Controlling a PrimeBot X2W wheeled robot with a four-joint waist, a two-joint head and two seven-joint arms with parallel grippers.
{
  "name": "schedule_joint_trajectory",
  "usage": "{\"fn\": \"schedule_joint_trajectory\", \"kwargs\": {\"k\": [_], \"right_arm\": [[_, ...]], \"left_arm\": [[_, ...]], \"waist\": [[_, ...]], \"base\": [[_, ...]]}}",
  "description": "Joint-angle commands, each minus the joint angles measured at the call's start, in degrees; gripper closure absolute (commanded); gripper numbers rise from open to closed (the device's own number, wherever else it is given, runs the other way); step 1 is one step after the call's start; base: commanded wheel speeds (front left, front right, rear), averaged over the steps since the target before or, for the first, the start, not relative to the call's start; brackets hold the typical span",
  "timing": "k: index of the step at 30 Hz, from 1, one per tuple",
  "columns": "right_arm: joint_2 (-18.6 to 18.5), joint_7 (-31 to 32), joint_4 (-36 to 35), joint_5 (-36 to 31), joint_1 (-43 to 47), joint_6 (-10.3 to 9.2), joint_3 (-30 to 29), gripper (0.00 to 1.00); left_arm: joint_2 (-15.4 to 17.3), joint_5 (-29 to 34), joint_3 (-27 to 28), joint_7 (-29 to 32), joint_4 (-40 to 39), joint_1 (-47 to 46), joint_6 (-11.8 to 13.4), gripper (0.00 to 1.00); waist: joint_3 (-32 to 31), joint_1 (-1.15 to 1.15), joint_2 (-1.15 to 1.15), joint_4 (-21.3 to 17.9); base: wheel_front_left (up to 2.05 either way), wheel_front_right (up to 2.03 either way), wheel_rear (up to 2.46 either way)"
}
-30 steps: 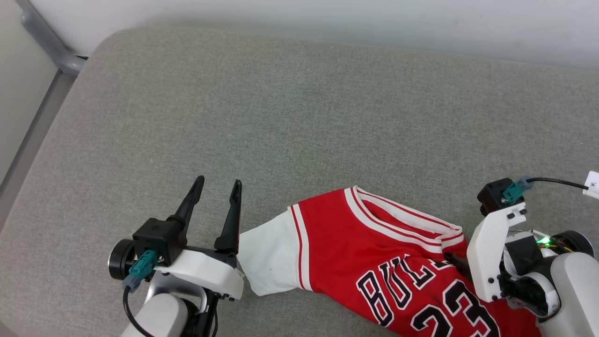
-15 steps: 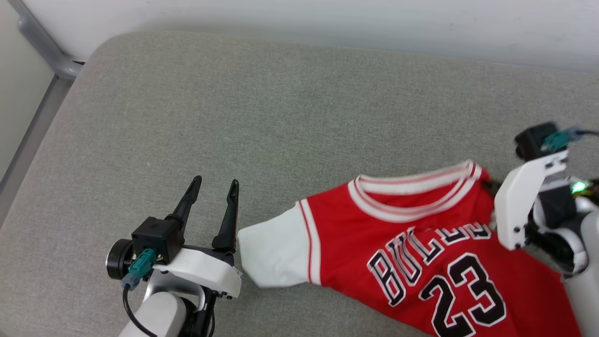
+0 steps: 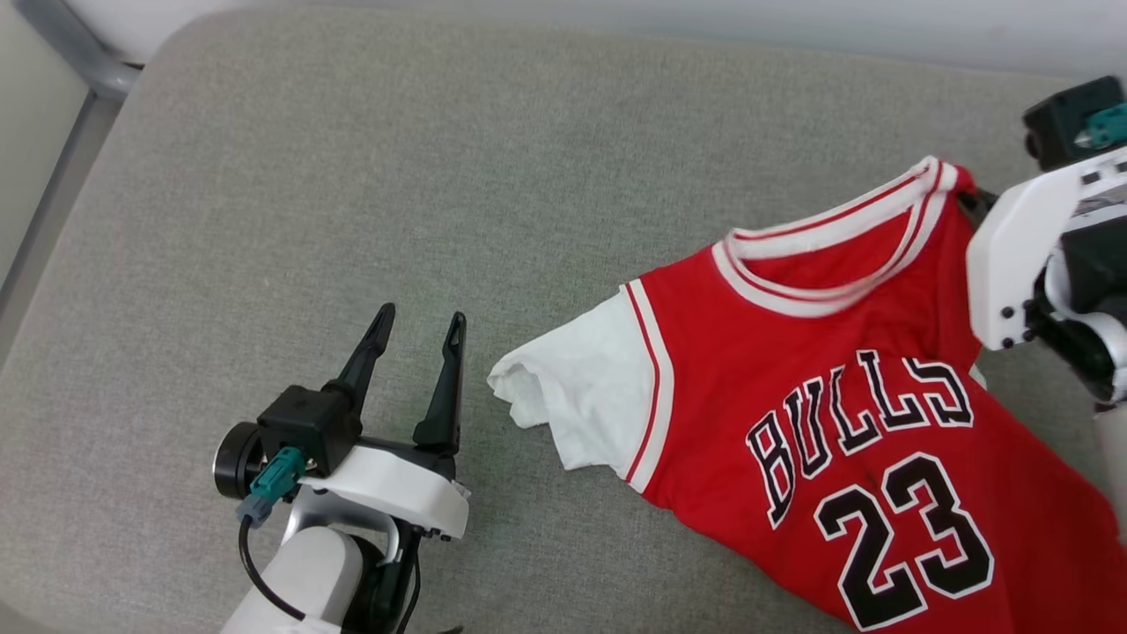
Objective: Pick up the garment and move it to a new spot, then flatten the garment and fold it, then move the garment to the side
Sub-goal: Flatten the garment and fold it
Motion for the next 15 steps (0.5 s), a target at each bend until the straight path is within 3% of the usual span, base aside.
{"fn": "schedule_joint_trajectory", "kwargs": {"k": [1,7,8,9,10,15], "right_arm": [[0.6,-1.27,2.05,-0.16,-1.37,-0.06,0.97,1.0],[1.98,-7.85,9.57,-0.54,-2.54,-0.05,3.29,1.0],[2.24,-9.22,10.86,-0.65,-2.42,-0.05,3.32,0.89],[2.41,-10.78,11.99,-0.99,-2.48,-0.05,3.22,0.51],[2.92,-12.27,13.02,-0.61,-2.32,-0.05,3.13,0.01],[4.1,-22.76,15.83,-2.05,-0.76,-0.05,1.38,0.0]], "left_arm": [[-0.46,0.6,0.33,-0.32,0.09,-0.75,-0.38,0.0],[-1.25,1.28,1.19,-0.32,0.64,-1.71,-1.4,0.0],[-1.33,1.48,1.33,-0.32,0.81,-1.79,-1.55,0.0],[-1.41,1.59,1.44,-0.33,0.94,-1.87,-1.78,0.0],[-1.48,1.71,1.57,-0.33,1.16,-1.85,-1.88,0.0],[-1.6,2.2,2.31,-0.33,2.24,-0.63,-2.17,0.0]], "waist": [[1.62,0.0,0.0,0.33],[3.61,0.0,0.0,0.49],[3.64,0.0,0.0,0.49],[3.59,0.0,0.0,0.49],[3.37,0.0,0.0,0.44],[1.15,0.0,0.0,-0.21]], "base": [[0.0,0.0,0.0],[0.0,0.0,0.0],[0.0,0.0,0.0],[0.0,0.0,0.0],[0.0,0.0,0.0],[0.0,0.0,0.0]]}}
